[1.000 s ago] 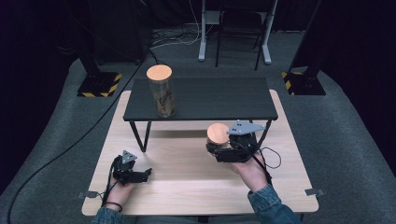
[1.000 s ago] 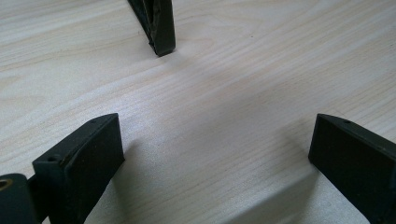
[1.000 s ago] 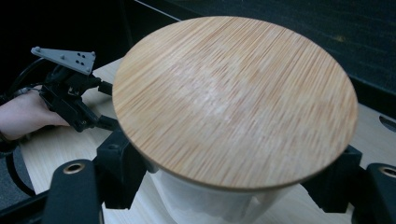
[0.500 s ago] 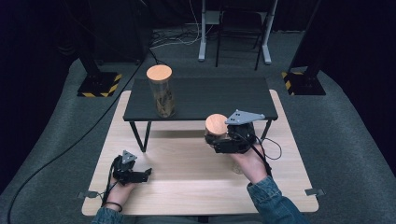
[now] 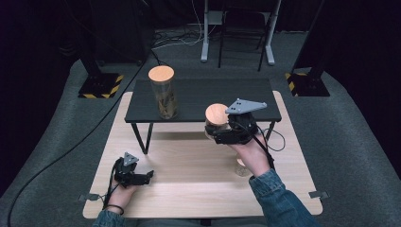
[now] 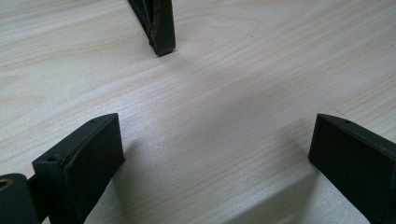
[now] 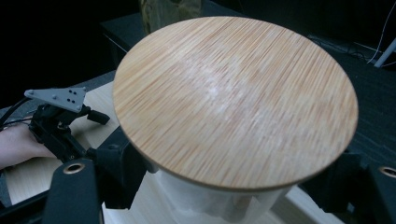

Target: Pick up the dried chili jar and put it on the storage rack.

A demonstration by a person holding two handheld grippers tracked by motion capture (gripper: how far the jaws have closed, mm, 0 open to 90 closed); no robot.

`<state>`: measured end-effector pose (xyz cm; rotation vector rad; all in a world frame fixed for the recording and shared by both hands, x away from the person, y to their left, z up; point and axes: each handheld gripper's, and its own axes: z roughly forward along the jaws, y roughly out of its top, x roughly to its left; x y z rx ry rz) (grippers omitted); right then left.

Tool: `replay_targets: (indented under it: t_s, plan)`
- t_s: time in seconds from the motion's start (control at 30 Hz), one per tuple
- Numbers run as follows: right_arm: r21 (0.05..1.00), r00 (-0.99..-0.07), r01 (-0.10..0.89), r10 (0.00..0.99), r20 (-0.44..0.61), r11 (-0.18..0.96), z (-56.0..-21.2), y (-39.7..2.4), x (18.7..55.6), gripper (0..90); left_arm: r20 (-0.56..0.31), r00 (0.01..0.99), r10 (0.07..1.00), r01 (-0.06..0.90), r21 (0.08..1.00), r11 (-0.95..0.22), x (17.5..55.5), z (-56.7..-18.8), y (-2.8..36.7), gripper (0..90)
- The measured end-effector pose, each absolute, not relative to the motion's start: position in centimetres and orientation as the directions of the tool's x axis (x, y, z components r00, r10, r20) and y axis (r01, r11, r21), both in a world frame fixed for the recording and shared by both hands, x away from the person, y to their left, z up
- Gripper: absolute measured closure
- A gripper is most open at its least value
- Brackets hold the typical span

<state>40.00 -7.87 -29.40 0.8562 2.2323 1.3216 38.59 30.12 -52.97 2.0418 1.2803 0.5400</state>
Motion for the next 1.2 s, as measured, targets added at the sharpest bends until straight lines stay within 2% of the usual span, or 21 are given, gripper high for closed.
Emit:
replay_targets:
  t_s: [0.57,1.2]
  plan:
    - [0.879,-0.698,0.290,0.712,-0.075,0.378,-27.4,-6.2,42.6,25.0,-0.001,0.436,0.900,0.628,0.717,-0.304,38.6,-53.0,30.1,2.6]
    - [0.860,-0.662,0.331,0.745,-0.082,0.389,-27.6,-4.9,46.4,25.0,-0.001,0.434,0.901,0.629,0.717,-0.302,38.6,-53.0,30.1,2.5]
